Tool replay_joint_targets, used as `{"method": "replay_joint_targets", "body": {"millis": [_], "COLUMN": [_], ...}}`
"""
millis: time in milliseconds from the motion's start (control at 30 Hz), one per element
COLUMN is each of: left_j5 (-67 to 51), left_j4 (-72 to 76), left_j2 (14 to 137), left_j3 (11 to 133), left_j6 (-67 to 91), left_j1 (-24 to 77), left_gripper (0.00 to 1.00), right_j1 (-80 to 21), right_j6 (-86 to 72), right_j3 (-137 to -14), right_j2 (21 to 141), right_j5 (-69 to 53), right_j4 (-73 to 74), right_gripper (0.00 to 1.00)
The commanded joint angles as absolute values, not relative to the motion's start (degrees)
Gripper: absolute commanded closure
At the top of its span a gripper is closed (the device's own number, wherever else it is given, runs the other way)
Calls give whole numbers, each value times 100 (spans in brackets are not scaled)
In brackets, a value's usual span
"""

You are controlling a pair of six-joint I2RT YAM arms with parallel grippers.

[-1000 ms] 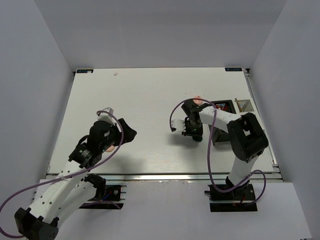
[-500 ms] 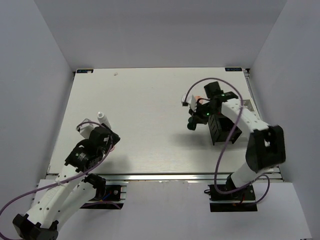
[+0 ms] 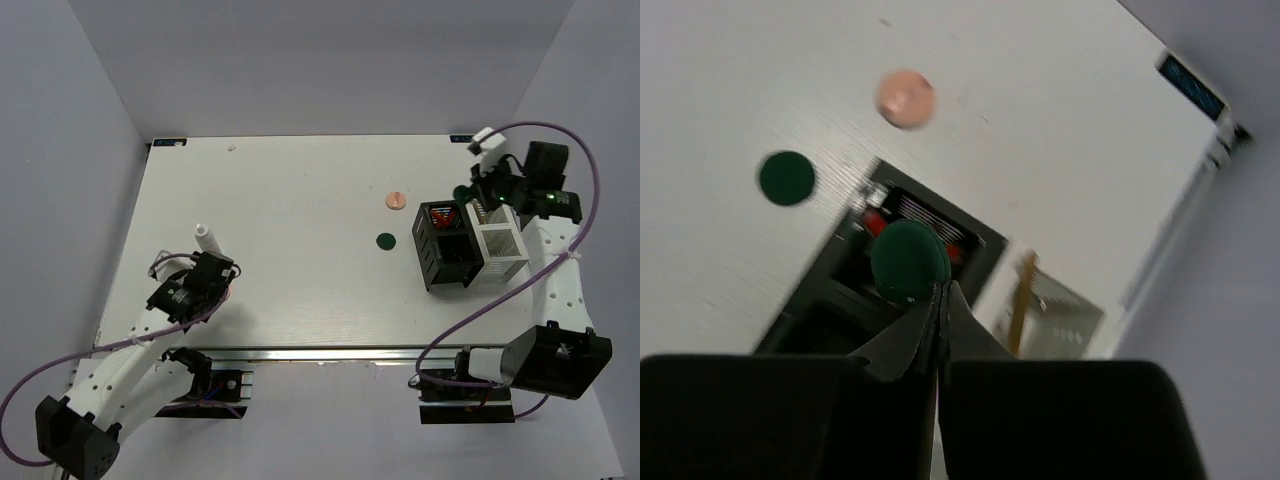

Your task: Organize the makeup

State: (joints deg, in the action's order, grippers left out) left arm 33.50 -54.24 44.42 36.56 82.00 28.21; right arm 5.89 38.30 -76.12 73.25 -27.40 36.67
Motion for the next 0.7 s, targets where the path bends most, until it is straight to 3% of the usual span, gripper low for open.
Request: {"method": "replay_joint_targets", "body": {"millis": [0, 200, 567, 667], "left_j5": [3428, 3410, 3507, 3551], "left_j4": [-5765, -5696, -5502, -5485], "left_j2": [4868, 5299, 5353, 5318], "left_j3": [3805, 3946, 3902, 3885], "left_j6": [8675, 8491, 8174, 8069], "left_j1": [2804, 2786, 2751, 2760], "left_gripper": [8, 8, 8, 7], "right_j1": [1333, 1915, 2101, 2101], "right_j6": [3787, 4200, 4737, 4737], "right_j3": [-7664, -7568, -6698, -6548], "right_j2": [7181, 7198, 7497, 7646], "right_j5": [-2330, -1943, -1503, -1424], "right_j4": [4015, 4447, 4571, 4333], "right_gripper": [100, 100, 100, 87]}}
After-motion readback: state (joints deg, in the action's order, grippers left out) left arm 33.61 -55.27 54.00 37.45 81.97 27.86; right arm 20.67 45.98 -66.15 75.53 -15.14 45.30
